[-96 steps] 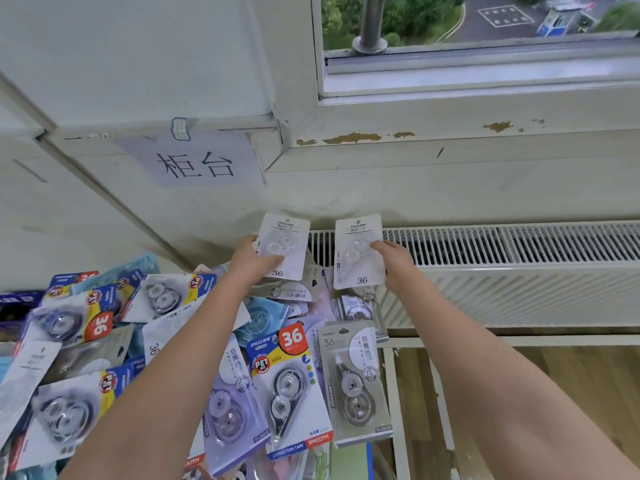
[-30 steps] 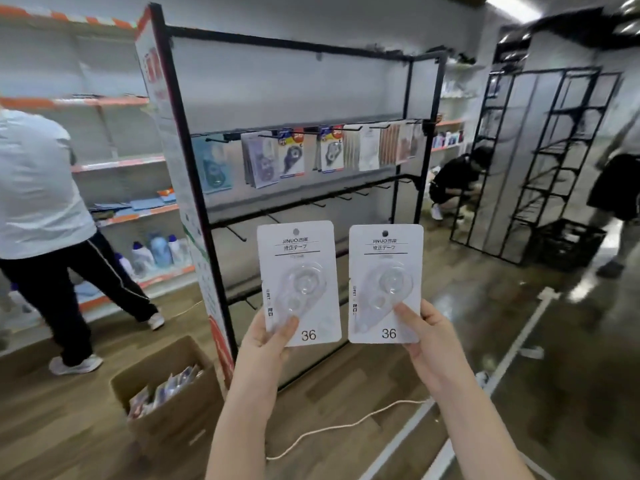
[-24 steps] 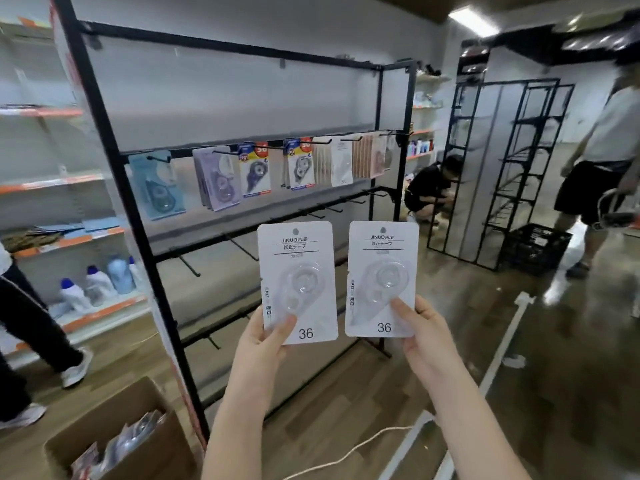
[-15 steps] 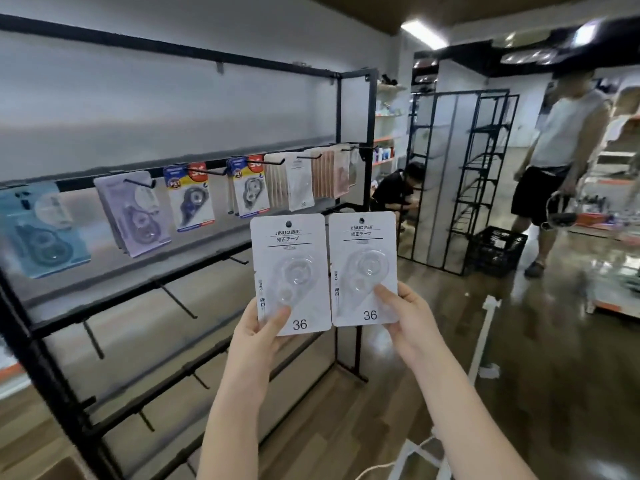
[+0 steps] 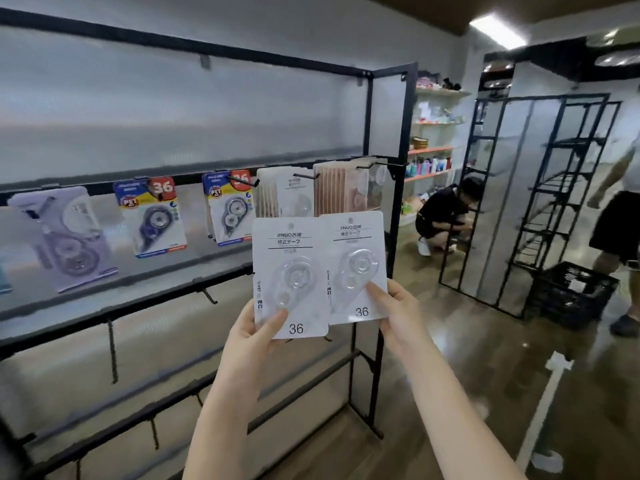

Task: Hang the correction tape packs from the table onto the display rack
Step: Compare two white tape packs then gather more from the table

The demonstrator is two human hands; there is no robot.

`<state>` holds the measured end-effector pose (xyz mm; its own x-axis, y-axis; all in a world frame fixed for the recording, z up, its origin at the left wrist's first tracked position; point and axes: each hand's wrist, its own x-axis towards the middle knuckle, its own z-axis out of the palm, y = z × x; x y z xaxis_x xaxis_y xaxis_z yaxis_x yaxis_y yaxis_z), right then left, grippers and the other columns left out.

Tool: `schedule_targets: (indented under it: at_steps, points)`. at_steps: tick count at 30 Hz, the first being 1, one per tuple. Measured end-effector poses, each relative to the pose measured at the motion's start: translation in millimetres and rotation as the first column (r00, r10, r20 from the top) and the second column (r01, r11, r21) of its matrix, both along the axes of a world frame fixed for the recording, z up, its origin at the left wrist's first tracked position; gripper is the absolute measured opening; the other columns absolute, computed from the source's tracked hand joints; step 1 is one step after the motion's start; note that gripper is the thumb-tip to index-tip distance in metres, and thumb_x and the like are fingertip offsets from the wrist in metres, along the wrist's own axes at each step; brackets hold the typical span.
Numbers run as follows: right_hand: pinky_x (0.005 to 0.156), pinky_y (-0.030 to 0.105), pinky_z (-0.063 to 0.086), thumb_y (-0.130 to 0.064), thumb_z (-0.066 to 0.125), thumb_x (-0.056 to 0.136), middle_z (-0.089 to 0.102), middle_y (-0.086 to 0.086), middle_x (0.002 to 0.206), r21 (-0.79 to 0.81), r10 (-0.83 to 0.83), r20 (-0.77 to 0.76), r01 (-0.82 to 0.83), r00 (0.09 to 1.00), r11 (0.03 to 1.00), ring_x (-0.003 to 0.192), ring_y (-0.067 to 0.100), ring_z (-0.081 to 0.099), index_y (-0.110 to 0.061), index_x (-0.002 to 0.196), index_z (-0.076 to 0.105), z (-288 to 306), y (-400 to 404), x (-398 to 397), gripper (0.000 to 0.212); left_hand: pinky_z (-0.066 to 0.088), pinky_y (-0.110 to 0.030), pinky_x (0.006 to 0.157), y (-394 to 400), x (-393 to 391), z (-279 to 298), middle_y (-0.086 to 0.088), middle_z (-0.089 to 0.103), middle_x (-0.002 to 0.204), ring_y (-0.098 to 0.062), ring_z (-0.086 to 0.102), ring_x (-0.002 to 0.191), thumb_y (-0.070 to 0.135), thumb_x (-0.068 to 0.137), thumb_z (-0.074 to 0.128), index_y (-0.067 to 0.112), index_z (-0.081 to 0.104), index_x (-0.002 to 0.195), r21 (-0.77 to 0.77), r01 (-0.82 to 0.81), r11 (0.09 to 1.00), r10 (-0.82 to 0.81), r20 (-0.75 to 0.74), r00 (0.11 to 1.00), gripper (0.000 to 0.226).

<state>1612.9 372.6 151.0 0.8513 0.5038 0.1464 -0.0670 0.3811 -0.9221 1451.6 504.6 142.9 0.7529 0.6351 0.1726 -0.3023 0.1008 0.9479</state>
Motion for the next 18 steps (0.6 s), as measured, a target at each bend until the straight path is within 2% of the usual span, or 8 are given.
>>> schedule_targets:
  at_steps: [2, 3, 6, 7, 11, 14, 16, 18]
  points:
    - [0.056, 0.019, 0.051, -0.008, 0.058, 0.092, 0.073, -0.001, 0.079, -0.032, 0.068, 0.022, -0.068, 0.997, 0.997, 0.069, 0.011, 0.067, -0.011, 0.093, 0.067, 3, 15, 32, 0.009, 0.048, -0.046, 0.097, -3, 22, 4, -0.001, 0.072, 0.110, -0.022, 0.067, 0.105, 0.018, 0.080, 0.072, 0.020, 0.061, 0.117, -0.012, -0.051, 0.999, 0.051, 0.027, 0.998, 0.039]
    - [0.059, 0.021, 0.052, -0.009, 0.059, 0.092, 0.074, -0.001, 0.080, -0.041, 0.100, 0.029, -0.099, 0.995, 0.994, 0.071, 0.012, 0.068, -0.012, 0.092, 0.067, 5, 23, 47, 0.009, 0.048, -0.047, 0.096, -4, 32, 6, -0.001, 0.072, 0.109, -0.020, 0.068, 0.103, 0.018, 0.078, 0.072, 0.020, 0.061, 0.116, -0.013, -0.080, 0.997, 0.080, 0.034, 0.996, 0.040]
    - [0.079, 0.032, 0.055, -0.015, 0.058, 0.094, 0.074, 0.003, 0.090, -0.035, 0.170, 0.058, -0.168, 0.984, 0.985, 0.083, 0.018, 0.068, -0.012, 0.094, 0.068, 13, 47, 85, 0.011, 0.043, -0.055, 0.102, -7, 56, 12, -0.002, 0.072, 0.111, -0.022, 0.067, 0.104, 0.032, 0.068, 0.075, 0.024, 0.063, 0.116, -0.010, -0.169, 0.986, 0.169, 0.039, 0.985, 0.051]
    - [0.082, 0.032, 0.054, -0.017, 0.057, 0.095, 0.074, 0.002, 0.091, -0.029, 0.181, 0.065, -0.180, 0.981, 0.983, 0.085, 0.018, 0.068, -0.014, 0.094, 0.068, 17, 54, 95, 0.012, 0.041, -0.057, 0.103, -7, 61, 13, -0.003, 0.071, 0.112, -0.024, 0.066, 0.106, 0.033, 0.066, 0.076, 0.024, 0.063, 0.116, -0.010, -0.189, 0.982, 0.190, 0.042, 0.981, 0.053]
    - [0.080, 0.032, 0.053, -0.019, 0.056, 0.095, 0.072, 0.002, 0.092, -0.008, 0.193, 0.082, -0.194, 0.978, 0.981, 0.085, 0.018, 0.066, -0.018, 0.091, 0.068, 25, 88, 125, 0.012, 0.045, -0.051, 0.100, -5, 79, 16, -0.003, 0.071, 0.111, -0.023, 0.067, 0.104, 0.037, 0.058, 0.077, 0.023, 0.063, 0.116, -0.004, -0.246, 0.969, 0.246, 0.048, 0.968, 0.062]
    - [0.073, 0.024, 0.050, -0.019, 0.057, 0.095, 0.069, 0.000, 0.087, -0.018, 0.190, 0.091, -0.189, 0.978, 0.982, 0.083, 0.016, 0.062, -0.017, 0.086, 0.066, 26, 112, 144, 0.013, 0.048, -0.047, 0.097, -1, 91, 20, -0.004, 0.072, 0.110, -0.021, 0.068, 0.101, 0.034, 0.058, 0.077, 0.019, 0.062, 0.117, 0.008, -0.298, 0.955, 0.297, 0.065, 0.953, 0.062]
    - [0.068, 0.024, 0.047, -0.018, 0.058, 0.094, 0.064, 0.004, 0.082, -0.026, 0.187, 0.084, -0.186, 0.979, 0.982, 0.078, 0.018, 0.057, -0.010, 0.084, 0.065, 25, 124, 153, 0.015, 0.049, -0.044, 0.094, 3, 96, 20, -0.004, 0.072, 0.109, -0.019, 0.068, 0.099, 0.024, 0.068, 0.074, 0.017, 0.062, 0.116, 0.005, -0.324, 0.946, 0.323, 0.067, 0.944, 0.050]
    - [0.071, 0.030, 0.042, -0.021, 0.061, 0.093, 0.057, 0.009, 0.080, -0.033, 0.188, 0.093, -0.186, 0.978, 0.982, 0.077, 0.020, 0.050, 0.005, 0.087, 0.062, 21, 134, 160, 0.027, 0.054, -0.036, 0.086, 7, 100, 19, -0.002, 0.073, 0.106, -0.016, 0.069, 0.097, 0.019, 0.072, 0.069, 0.017, 0.062, 0.115, 0.005, -0.334, 0.943, 0.333, 0.067, 0.941, 0.043]
